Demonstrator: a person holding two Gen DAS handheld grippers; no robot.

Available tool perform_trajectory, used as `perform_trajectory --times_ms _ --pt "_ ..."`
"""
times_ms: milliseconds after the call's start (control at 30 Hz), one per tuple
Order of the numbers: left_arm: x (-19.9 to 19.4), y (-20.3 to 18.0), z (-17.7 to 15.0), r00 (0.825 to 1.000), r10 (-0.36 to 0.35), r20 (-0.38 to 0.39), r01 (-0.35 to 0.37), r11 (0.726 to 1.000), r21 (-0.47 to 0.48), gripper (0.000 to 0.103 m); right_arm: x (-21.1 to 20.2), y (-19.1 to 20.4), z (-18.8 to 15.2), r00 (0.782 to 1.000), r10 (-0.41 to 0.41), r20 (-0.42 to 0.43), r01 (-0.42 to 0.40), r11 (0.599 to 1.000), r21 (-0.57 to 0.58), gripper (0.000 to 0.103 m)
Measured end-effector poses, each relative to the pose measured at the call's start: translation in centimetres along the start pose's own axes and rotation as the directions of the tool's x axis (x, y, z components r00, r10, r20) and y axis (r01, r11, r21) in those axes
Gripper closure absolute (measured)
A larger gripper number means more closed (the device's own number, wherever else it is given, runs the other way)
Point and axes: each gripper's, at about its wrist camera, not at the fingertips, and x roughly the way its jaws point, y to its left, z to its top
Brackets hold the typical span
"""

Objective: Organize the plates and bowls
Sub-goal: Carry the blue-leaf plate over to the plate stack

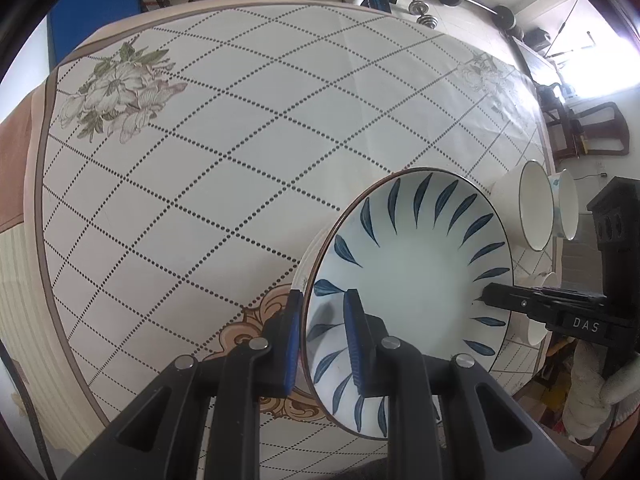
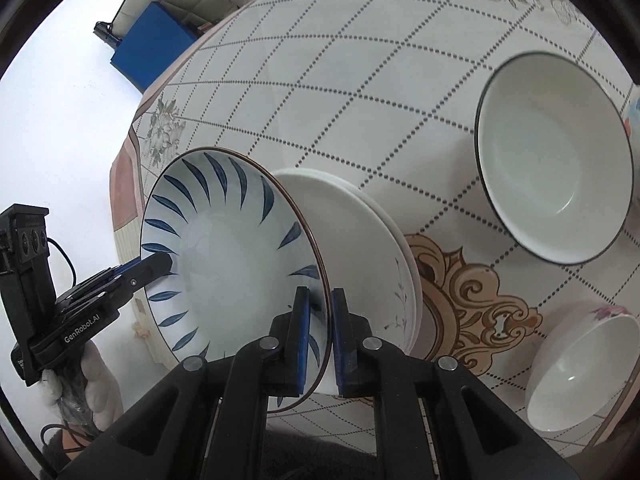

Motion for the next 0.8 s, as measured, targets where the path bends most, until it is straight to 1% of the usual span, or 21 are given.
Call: perform_trajectory --times_ms 133,233,400,433,500,600,800 --pt "1.5 -0.1 -0.9 0.999 0.032 -0.019 -0.032 0.999 0.003 0.085 2.2 -1.1 -1.4 1.000 -0.009 -0.020 0.010 1.000 0.020 0.091" --pt "2.2 -0.3 -1.1 0.998 0.051 -0.024 -0.051 0.999 0.011 0.085 3.3 -1.5 -1.6 0.999 -0.022 -0.027 0.023 0.999 0.031 0.091" --pt "3.2 -1.2 -1.5 0.997 0.075 -0.032 -0.073 0.997 0.036 0.085 3.6 -1.6 -1.3 0.998 -0.054 -0.024 0.054 0.998 0.016 0.091" --pt "3.3 -1.4 -1.6 0.996 0.082 -0.032 -0.081 0.996 0.038 0.085 3.9 -0.8 -0.8 0.998 -0.064 -0.023 0.064 0.998 0.008 0.091" --pt "3.7 -1.4 -1.8 0.995 0.089 -0.036 -0.088 0.995 0.040 0.085 3.8 -0.6 -0.7 0.996 -0.081 -0.023 0.080 0.997 -0.005 0.091" --pt "4.1 -1.7 -2.0 0.994 0.098 -0.042 -0.097 0.995 0.035 0.085 3.9 -0.7 -0.6 0.996 -0.088 -0.025 0.088 0.996 -0.007 0.091" --pt "5.0 -2.8 -2.5 0.990 0.138 -0.043 -0.136 0.989 0.050 0.085 4.5 -1.1 -0.7 0.995 -0.094 -0.030 0.094 0.996 -0.008 0.091"
